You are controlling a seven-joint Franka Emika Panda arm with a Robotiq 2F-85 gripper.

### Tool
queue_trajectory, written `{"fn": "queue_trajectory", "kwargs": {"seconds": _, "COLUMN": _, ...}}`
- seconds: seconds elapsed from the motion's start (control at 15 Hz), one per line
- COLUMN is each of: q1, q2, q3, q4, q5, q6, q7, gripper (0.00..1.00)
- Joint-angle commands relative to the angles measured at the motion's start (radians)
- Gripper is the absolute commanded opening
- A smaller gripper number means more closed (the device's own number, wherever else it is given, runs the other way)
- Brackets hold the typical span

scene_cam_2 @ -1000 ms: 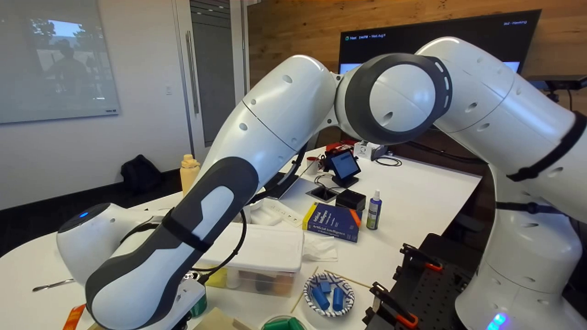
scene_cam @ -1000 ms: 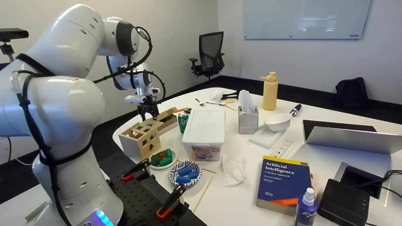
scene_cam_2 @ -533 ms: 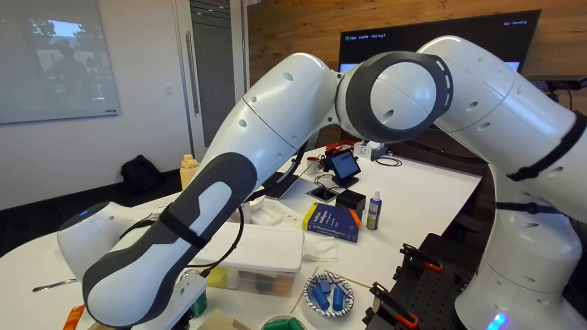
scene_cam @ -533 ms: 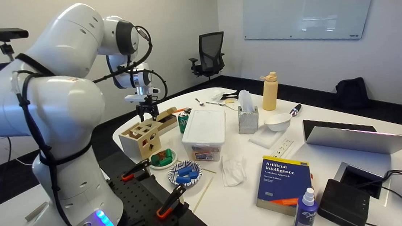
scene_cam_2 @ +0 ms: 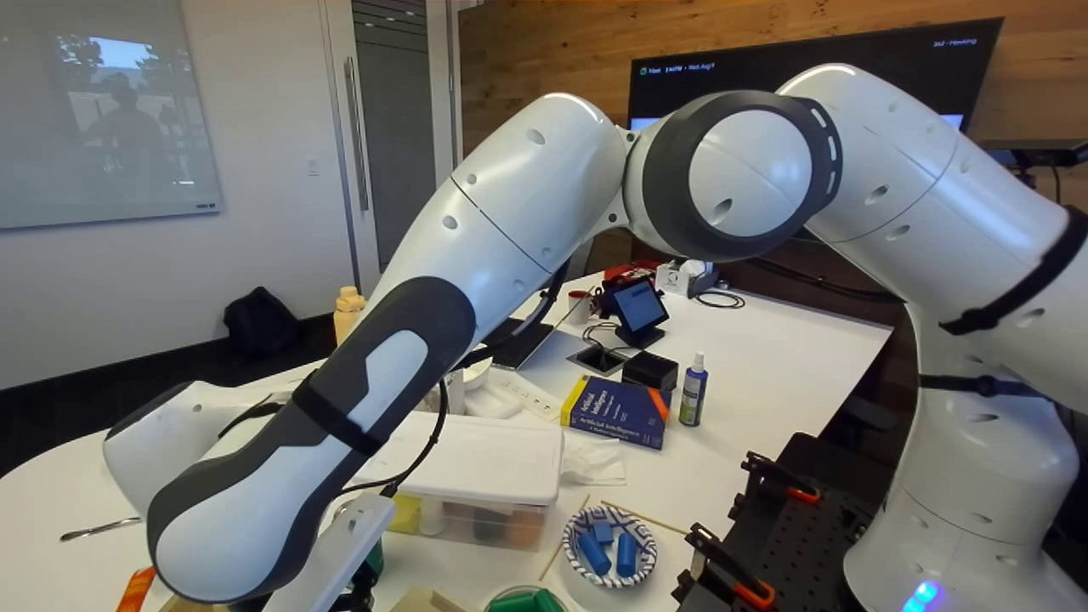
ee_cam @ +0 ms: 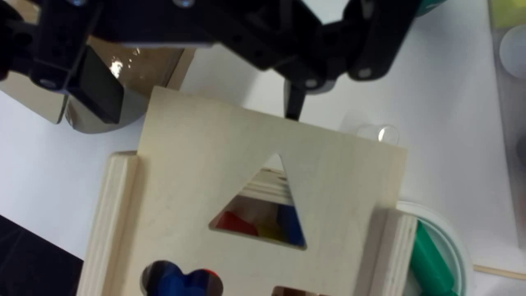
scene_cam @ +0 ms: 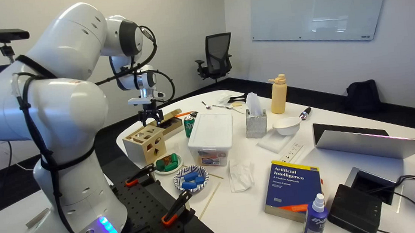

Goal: Close the wooden box

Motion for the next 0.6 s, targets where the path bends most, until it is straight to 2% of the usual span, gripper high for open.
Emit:
{"fn": "queue_trajectory", "kwargs": {"seconds": 0.0, "q1": -0.005, "q2": -0.04, "q3": 0.008, "q4": -0.039, "q5": 0.021, "q6": -0.048, "q7": -0.05, "gripper": 1.0}}
{"fn": "queue_trajectory", "kwargs": {"seconds": 0.53, "q1": -0.008, "q2": -0.042, "q3": 0.011, "q4": -0.037, "q5": 0.017, "q6": -0.079, "q7": -0.084, "gripper": 1.0}}
